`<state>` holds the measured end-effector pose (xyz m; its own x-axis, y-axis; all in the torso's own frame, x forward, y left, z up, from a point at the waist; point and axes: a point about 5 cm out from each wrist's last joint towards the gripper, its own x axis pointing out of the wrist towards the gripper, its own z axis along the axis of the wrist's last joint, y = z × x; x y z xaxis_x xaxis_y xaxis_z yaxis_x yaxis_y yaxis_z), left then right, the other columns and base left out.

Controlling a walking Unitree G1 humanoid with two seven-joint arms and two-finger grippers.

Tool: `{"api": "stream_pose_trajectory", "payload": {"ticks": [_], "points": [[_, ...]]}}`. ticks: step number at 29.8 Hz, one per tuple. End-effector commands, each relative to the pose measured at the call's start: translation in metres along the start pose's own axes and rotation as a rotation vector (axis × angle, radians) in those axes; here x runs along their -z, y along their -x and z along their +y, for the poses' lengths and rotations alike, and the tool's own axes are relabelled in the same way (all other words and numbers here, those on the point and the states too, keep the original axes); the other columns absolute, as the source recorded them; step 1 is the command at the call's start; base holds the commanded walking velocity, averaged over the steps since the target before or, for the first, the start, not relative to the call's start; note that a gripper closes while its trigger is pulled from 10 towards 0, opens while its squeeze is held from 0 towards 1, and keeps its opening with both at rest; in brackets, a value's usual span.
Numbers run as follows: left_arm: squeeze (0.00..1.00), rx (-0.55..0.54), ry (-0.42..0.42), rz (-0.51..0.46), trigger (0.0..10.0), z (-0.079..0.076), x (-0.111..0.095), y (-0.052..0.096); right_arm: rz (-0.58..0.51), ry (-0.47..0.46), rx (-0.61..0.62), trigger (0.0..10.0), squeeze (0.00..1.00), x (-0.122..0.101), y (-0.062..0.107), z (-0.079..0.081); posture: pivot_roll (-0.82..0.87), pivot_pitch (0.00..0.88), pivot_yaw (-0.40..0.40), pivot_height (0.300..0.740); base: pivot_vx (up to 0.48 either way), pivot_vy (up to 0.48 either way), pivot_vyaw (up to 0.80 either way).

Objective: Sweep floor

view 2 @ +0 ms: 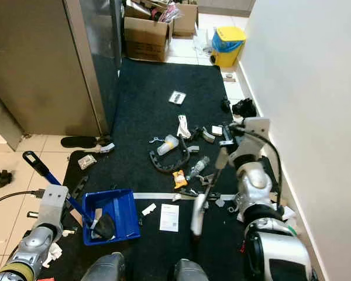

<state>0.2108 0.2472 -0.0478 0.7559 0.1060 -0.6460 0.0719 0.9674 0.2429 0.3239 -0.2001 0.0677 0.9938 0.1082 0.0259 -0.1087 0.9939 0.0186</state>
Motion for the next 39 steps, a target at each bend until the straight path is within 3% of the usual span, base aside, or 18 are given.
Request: {"api": "stream_pose_trajectory", "payload": {"ticks": [1,6,7,10,12,13,14,16,17,19,23,26,30,39], "points": [[0.0,0.044,-0.013,0.007,10.0,-0.013,0.005,0.001,0.058,0.015,-0.021,0.0,0.0,0.013,0.009,0.002,0.17,0.017,-0.092,0.74,0.0,0.0,0.0],[0.0,0.044,-0.01,0.007,10.0,-0.014,0.006,0.002,0.117,0.003,-0.04,0.0,0.0,0.026,0.015,0.009,0.17,0.019,-0.091,0.74,0.0,0.0,0.0],[0.0,0.038,-0.005,0.006,10.0,-0.014,0.006,0.001,0.171,-0.004,-0.05,0.0,0.0,0.035,0.019,0.013,0.17,0.017,-0.092,0.74,0.0,0.0,0.0],[0.0,0.011,-0.004,0.001,10.0,-0.013,0.003,0.0,0.232,-0.012,-0.063,0.6,0.0,0.046,0.026,0.018,0.17,0.015,-0.093,0.74,0.0,0.0,0.0],[0.0,-0.043,-0.006,-0.011,10.0,-0.007,-0.002,-0.001,0.247,-0.015,-0.055,3.6,0.0,0.05,0.03,0.018,0.17,0.011,-0.091,0.74,0.0,0.0,0.0],[0.0,-0.064,-0.001,-0.024,10.0,-0.005,-0.006,-0.002,0.251,-0.012,-0.049,8.8,0.0,0.051,0.03,0.017,0.17,0.009,-0.091,0.74,0.0,0.0,0.0],[0.05,-0.083,0.007,-0.049,10.0,-0.002,-0.011,-0.003,0.255,-0.008,-0.042,10.0,0.0,0.052,0.031,0.017,0.17,0.008,-0.09,0.74,0.0,0.0,0.0],[0.05,-0.086,0.01,-0.061,10.0,-0.001,-0.014,-0.003,0.255,-0.007,-0.04,10.0,0.0,0.052,0.031,0.016,0.17,0.008,-0.09,0.74,0.0,0.0,0.0],[1.0,-0.101,0.0,-0.103,10.0,0.002,-0.023,-0.004,0.254,-0.005,-0.031,10.0,0.0,0.051,0.031,0.015,0.17,0.008,-0.09,0.74,0.0,0.0,0.0],[1.0,-0.103,-0.003,-0.114,10.0,0.002,-0.026,-0.004,0.254,-0.004,-0.028,10.0,0.0,0.051,0.031,0.015,0.17,0.008,-0.09,0.74,0.0,0.0,0.0],[1.0,-0.143,-0.087,-0.24,10.0,0.009,-0.059,-0.007,0.253,-0.029,0.017,10.0,0.0,0.052,0.032,0.011,0.17,0.0,-0.083,0.74,0.0,0.0,0.0],[1.0,-0.159,-0.098,-0.264,10.0,0.011,-0.066,-0.007,0.253,-0.033,0.024,10.0,0.0,0.052,0.032,0.011,0.17,0.0,-0.083,0.74,0.0,0.0,0.0],[1.0,-0.18,-0.131,-0.32,10.0,0.016,-0.091,-0.008,0.258,-0.04,0.039,10.0,0.0,0.053,0.033,0.011,0.18,0.005,-0.073,0.74,0.0,0.0,0.0],[1.0,-0.195,-0.126,-0.37,10.0,0.018,-0.106,-0.007,0.258,-0.04,0.048,10.0,0.0,0.054,0.034,0.011,0.17,0.01,-0.068,0.74,0.0,0.0,0.0]]}}
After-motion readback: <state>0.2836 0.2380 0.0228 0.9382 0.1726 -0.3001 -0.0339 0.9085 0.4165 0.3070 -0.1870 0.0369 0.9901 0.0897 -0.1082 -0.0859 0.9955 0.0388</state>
